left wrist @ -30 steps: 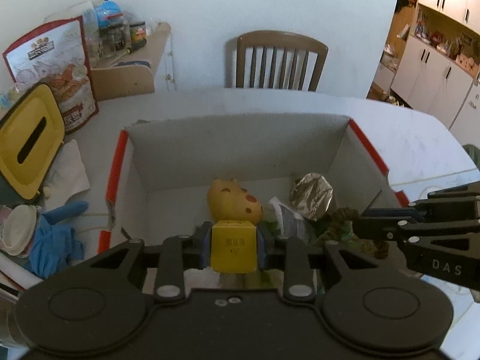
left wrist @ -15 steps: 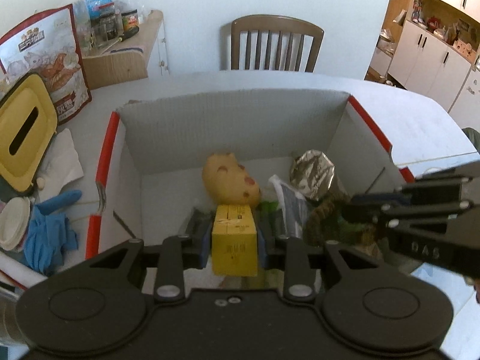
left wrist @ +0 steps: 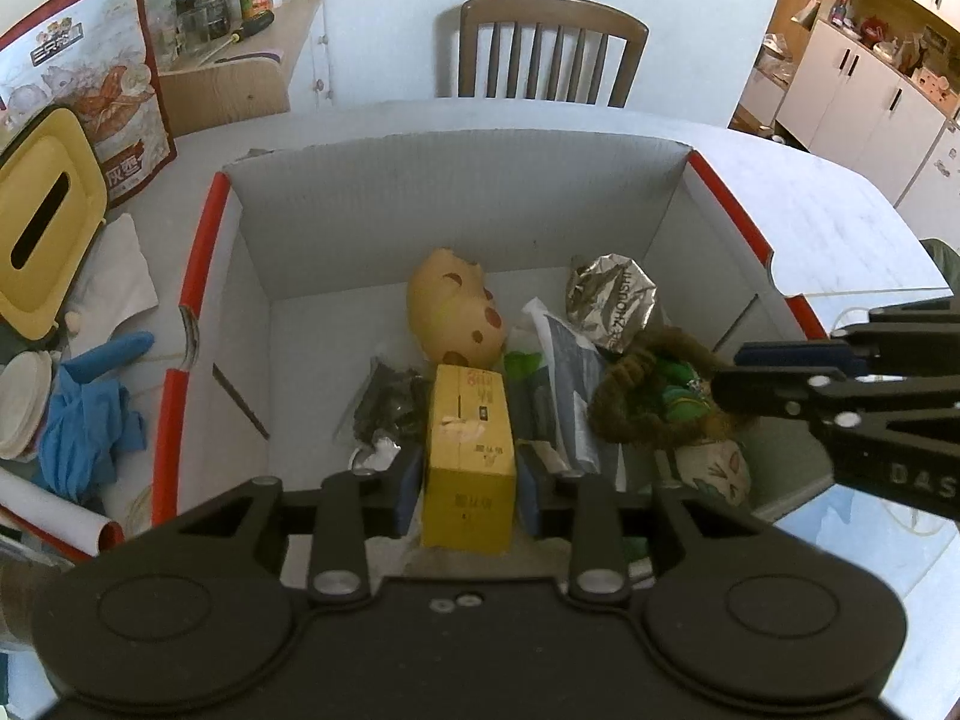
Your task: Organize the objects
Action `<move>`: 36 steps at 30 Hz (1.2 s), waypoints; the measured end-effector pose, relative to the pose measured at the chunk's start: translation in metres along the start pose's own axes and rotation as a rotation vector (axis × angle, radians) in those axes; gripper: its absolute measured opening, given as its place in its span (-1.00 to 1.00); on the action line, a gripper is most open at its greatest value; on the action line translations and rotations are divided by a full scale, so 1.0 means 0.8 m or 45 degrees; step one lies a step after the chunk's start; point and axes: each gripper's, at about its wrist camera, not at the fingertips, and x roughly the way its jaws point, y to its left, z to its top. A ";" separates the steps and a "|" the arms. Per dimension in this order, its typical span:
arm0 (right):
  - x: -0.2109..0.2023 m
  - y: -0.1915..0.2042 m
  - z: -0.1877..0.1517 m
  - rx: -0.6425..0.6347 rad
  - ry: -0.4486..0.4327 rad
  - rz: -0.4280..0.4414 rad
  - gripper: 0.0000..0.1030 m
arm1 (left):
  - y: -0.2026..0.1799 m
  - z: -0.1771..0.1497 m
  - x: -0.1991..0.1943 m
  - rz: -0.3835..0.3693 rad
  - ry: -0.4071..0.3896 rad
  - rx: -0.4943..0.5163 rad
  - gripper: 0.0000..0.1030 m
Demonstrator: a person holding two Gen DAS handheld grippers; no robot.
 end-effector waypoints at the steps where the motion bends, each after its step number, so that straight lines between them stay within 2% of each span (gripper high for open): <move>1: -0.004 0.000 0.000 0.002 -0.008 0.001 -0.54 | 0.000 0.000 -0.003 0.002 -0.005 -0.002 -0.33; 2: -0.010 0.000 -0.001 0.003 -0.024 0.004 -0.44 | 0.000 -0.001 -0.005 0.002 -0.009 -0.006 -0.31; 5: -0.024 0.000 -0.002 0.013 -0.057 0.014 -0.33 | 0.001 -0.001 -0.015 -0.001 -0.024 -0.026 -0.22; 7: -0.035 0.002 -0.002 0.011 -0.083 0.029 -0.17 | 0.001 -0.001 -0.024 0.007 -0.045 -0.035 -0.04; 8: -0.043 0.004 -0.003 0.005 -0.105 0.036 -0.06 | 0.001 -0.001 -0.030 0.011 -0.063 -0.039 0.13; 10: -0.056 0.009 -0.003 -0.009 -0.138 0.047 0.04 | 0.000 -0.002 -0.042 0.016 -0.099 -0.041 0.21; 16: -0.090 0.017 -0.005 -0.023 -0.217 0.081 0.10 | -0.006 -0.002 -0.077 0.015 -0.178 -0.049 0.25; 20: -0.108 0.020 -0.010 -0.007 -0.258 0.097 0.22 | -0.012 -0.005 -0.097 0.026 -0.230 -0.046 0.47; 30: -0.141 0.016 -0.030 0.012 -0.336 0.078 0.48 | -0.022 -0.021 -0.133 0.064 -0.308 -0.035 0.67; 32: -0.147 0.016 -0.035 0.019 -0.350 0.071 0.59 | -0.023 -0.024 -0.139 0.075 -0.317 -0.033 0.72; 36: -0.159 0.017 -0.043 0.007 -0.379 0.058 0.61 | -0.027 -0.030 -0.152 0.099 -0.341 -0.037 0.87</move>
